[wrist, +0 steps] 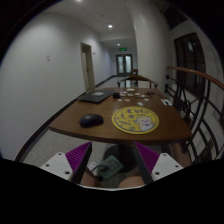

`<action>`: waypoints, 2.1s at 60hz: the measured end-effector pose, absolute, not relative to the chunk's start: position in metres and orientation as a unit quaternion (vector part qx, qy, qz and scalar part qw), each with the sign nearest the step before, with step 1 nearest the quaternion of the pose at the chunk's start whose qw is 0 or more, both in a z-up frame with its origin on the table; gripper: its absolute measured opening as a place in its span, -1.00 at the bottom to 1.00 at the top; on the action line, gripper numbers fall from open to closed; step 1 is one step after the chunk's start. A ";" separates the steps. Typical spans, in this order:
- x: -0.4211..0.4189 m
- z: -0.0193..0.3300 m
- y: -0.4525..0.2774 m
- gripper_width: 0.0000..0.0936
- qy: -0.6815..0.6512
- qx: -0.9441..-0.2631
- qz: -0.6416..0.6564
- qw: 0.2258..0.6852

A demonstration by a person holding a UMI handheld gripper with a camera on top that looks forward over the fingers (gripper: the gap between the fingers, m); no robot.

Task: Arrange mouse

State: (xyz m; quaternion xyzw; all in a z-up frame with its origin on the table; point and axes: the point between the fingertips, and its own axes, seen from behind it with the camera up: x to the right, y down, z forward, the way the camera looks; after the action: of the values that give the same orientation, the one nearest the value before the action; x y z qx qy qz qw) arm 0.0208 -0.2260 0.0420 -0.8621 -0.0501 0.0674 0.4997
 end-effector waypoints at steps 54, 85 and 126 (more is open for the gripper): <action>-0.169 -0.014 -0.004 -0.22 -0.120 -0.849 0.048 0.512; 0.049 0.130 0.000 -0.28 -0.021 -0.799 0.033 0.601; 0.086 -0.005 -0.014 0.74 -0.050 -0.876 0.029 0.480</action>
State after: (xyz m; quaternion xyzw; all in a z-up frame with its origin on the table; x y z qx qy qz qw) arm 0.0862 -0.0141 -0.0053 -0.8757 -0.0496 0.0287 0.4795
